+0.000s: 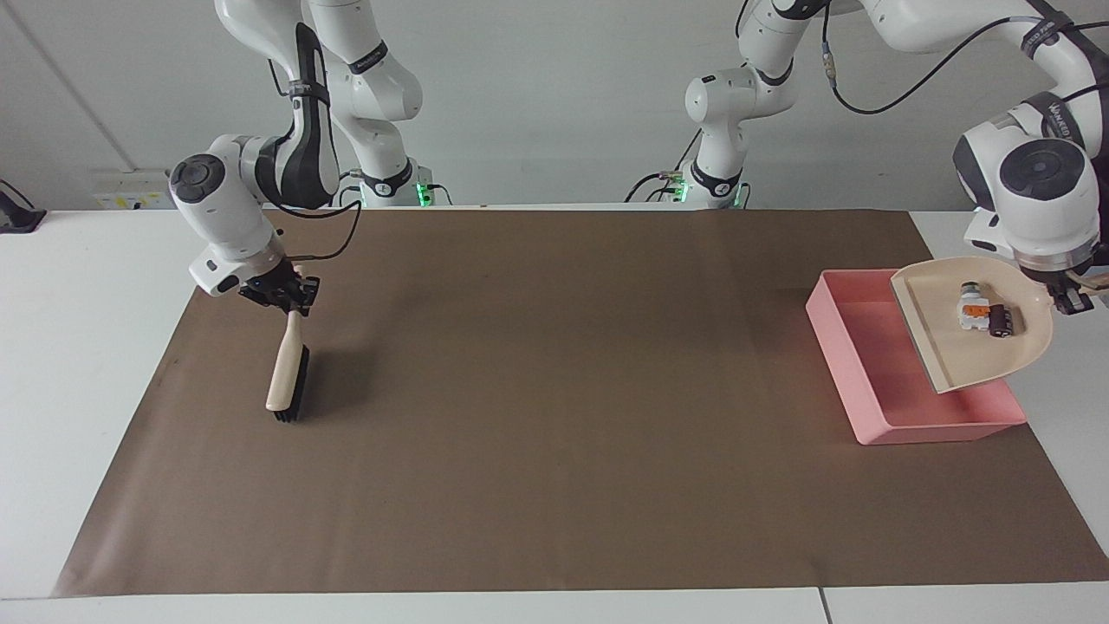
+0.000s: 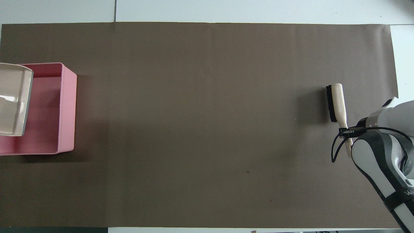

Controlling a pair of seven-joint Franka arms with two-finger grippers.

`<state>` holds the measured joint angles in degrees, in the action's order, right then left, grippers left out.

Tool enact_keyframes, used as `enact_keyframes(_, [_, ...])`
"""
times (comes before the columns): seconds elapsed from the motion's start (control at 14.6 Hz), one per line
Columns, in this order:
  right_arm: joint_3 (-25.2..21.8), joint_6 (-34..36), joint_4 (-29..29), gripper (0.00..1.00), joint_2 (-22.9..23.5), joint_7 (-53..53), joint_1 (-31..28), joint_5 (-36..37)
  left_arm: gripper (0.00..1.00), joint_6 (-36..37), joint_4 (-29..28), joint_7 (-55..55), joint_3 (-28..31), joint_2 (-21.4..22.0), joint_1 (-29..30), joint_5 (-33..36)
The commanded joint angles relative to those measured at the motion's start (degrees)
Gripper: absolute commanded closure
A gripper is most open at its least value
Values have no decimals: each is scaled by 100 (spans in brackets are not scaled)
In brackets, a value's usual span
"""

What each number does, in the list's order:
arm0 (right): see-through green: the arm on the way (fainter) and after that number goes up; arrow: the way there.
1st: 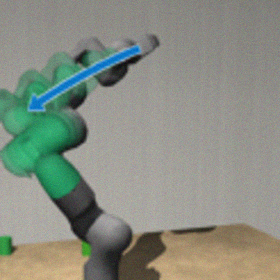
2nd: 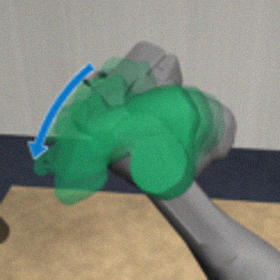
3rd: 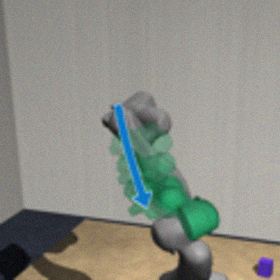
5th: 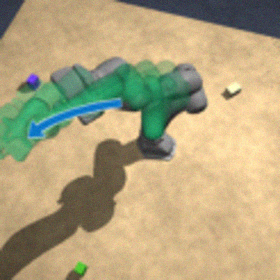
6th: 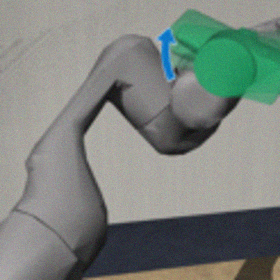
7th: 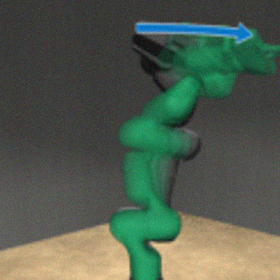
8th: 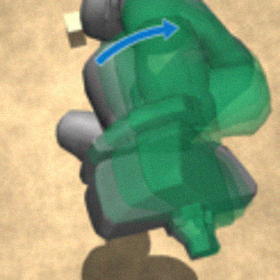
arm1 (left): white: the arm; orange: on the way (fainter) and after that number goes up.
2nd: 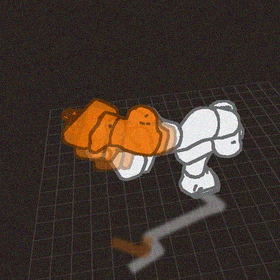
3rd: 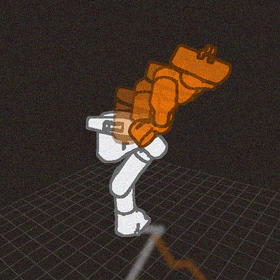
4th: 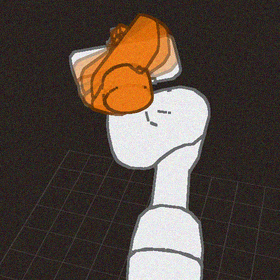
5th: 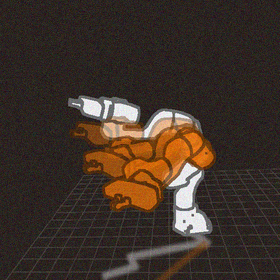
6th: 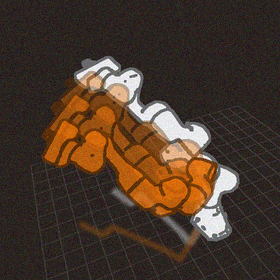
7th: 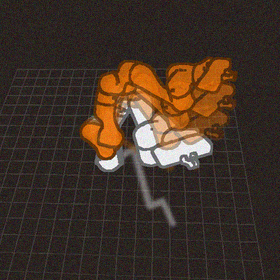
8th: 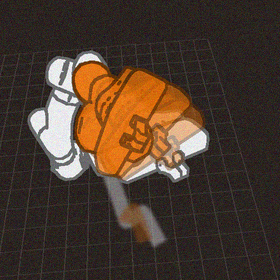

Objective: Clean e-waste and dump in bin
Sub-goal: 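Tip the dustpan with the left gripper to dump the part into the bin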

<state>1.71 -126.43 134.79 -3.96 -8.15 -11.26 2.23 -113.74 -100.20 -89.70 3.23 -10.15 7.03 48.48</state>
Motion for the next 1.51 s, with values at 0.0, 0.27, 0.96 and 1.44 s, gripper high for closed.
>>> enact_keyframes(0.0, [93,-153,144,100,-88,112,-130,93,100,-113,-508,548,63,153,-254,713])
enact_keyframes(0.27, [93,-250,214,97,-61,103,-130,93,100,71,-747,979,63,233,-377,1136])
enact_keyframes(0.96, [93,-347,346,63,-105,-240,-174,93,100,1090,-519,1156,11,567,-966,1874])
enact_keyframes(1.44, [146,381,-469,0,-53,-170,62,93,100,1574,-1108,2615,11,506,-1354,3202])
